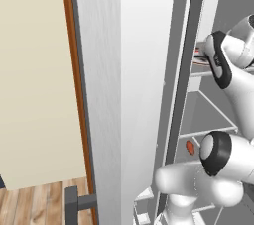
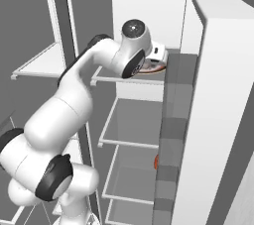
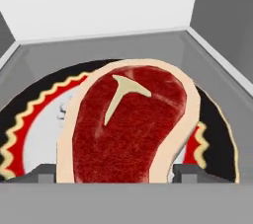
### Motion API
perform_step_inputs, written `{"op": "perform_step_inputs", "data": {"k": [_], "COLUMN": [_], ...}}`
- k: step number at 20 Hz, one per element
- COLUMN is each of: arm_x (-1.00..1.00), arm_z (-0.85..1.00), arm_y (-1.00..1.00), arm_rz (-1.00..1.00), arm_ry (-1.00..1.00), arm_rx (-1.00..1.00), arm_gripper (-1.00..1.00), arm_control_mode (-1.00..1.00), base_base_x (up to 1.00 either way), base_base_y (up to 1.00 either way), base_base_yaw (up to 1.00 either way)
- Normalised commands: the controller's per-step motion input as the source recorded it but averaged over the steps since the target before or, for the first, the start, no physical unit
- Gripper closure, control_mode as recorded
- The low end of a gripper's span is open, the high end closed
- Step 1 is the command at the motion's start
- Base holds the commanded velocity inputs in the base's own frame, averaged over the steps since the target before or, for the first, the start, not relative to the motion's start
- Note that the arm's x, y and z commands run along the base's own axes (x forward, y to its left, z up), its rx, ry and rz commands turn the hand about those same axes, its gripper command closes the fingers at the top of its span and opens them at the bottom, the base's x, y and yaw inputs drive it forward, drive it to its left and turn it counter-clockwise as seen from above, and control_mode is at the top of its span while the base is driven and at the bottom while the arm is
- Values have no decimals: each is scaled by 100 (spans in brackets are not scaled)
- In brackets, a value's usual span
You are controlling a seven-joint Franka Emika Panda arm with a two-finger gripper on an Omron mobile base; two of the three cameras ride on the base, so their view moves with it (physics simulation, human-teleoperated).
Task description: Retrieve the steak from the fridge and place it on the saucepan with marinade on the stove.
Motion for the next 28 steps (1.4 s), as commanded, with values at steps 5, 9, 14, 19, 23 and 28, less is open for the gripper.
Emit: {"op": "perform_step_inputs", "data": {"k": [5, 9, 14, 19, 23, 28], "arm_x": [-45, -46, -44, -54, -56, -56], "arm_z": [18, 28, 41, 23, 9, 13], "arm_y": [8, 30, 32, 6, -4, 0], "arm_rz": [0, 0, 2, 1, 0, 0], "arm_ry": [-12, -5, -1, -3, -4, -6], "arm_rx": [-1, -5, -8, -6, -1, -1], "arm_gripper": [100, 100, 100, 100, 100, 100], "arm_control_mode": [-100, -100, -100, -100, -100, -100], "base_base_x": [0, 0, 0, 0, 0, 0], "base_base_y": [0, 0, 0, 0, 0, 0], "base_base_yaw": [0, 0, 0, 0, 0, 0]}}
